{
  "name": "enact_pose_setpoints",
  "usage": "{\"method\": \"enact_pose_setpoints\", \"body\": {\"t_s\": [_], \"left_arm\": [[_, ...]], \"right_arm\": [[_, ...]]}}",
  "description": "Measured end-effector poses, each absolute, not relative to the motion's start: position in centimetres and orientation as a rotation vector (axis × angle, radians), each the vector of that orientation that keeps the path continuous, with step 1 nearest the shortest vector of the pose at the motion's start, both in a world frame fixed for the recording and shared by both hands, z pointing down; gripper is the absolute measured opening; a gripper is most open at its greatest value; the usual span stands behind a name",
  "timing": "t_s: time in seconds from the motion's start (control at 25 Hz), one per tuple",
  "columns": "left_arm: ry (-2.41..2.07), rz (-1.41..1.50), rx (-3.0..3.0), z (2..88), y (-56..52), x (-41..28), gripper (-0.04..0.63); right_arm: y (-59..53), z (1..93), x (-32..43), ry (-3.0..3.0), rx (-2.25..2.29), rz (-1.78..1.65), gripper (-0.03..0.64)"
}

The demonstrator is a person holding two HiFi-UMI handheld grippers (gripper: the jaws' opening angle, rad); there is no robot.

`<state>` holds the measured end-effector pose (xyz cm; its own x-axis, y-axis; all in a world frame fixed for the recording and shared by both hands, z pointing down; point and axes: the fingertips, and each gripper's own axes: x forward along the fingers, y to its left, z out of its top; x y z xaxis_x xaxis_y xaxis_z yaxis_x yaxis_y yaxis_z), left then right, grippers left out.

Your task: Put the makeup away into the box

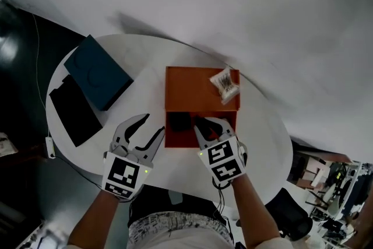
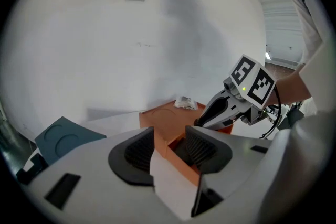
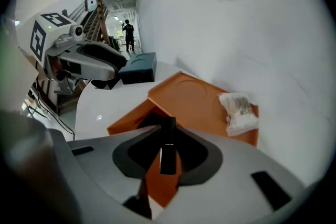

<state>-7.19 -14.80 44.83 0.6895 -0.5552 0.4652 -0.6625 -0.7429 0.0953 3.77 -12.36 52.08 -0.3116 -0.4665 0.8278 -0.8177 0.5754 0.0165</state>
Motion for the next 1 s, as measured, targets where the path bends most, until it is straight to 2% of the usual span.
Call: {"method": "enact_pose_setpoints", "body": {"t_s": [0.32,1.0], "left_arm": [[-0.891,0.644,2.662,45.8,-14.0,-3.3,0.209],[-0.808,0.681,2.65,47.7,-14.3,-0.7,0.209]], "right_arm": [[-10.7,54.2,7.4,-1.927,1.047,0.597,0.099],[-10.7,57.8,8.0,-1.854,0.929,0.63,0.1]]}}
